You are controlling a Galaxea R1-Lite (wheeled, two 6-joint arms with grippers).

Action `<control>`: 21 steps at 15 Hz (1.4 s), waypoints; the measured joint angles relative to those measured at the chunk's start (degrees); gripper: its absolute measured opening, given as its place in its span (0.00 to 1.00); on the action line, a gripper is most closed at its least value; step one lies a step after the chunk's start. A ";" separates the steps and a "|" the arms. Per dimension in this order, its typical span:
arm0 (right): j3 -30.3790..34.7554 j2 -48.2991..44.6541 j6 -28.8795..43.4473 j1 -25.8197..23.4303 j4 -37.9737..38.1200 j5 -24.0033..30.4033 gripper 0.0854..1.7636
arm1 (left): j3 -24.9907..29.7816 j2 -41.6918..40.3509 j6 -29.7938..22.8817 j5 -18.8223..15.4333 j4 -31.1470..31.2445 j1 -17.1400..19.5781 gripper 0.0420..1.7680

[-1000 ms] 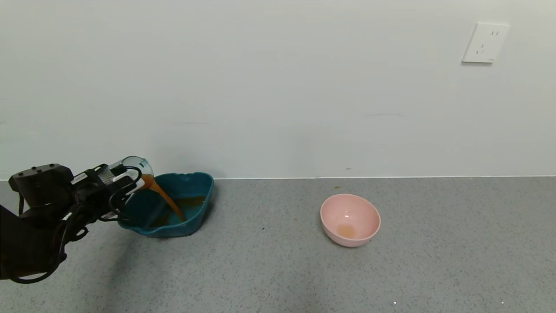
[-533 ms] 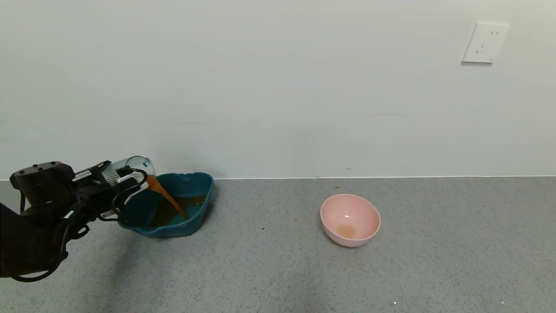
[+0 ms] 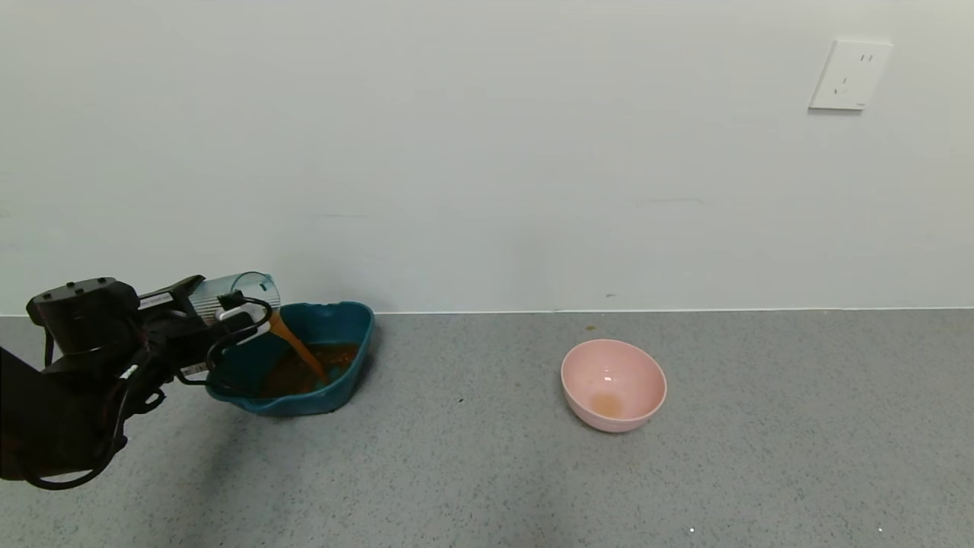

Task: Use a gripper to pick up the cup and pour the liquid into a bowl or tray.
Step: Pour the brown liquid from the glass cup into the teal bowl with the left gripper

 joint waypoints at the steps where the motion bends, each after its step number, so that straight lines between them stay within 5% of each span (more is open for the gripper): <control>1: 0.00 0.00 0.00 0.00 0.00 0.02 0.97 | 0.04 -0.05 0.69 0.28 -0.01 -0.02 0.70; 21: 0.00 0.00 0.00 0.00 -0.01 0.02 0.97 | 0.83 -1.95 8.91 9.14 -0.34 -3.94 0.70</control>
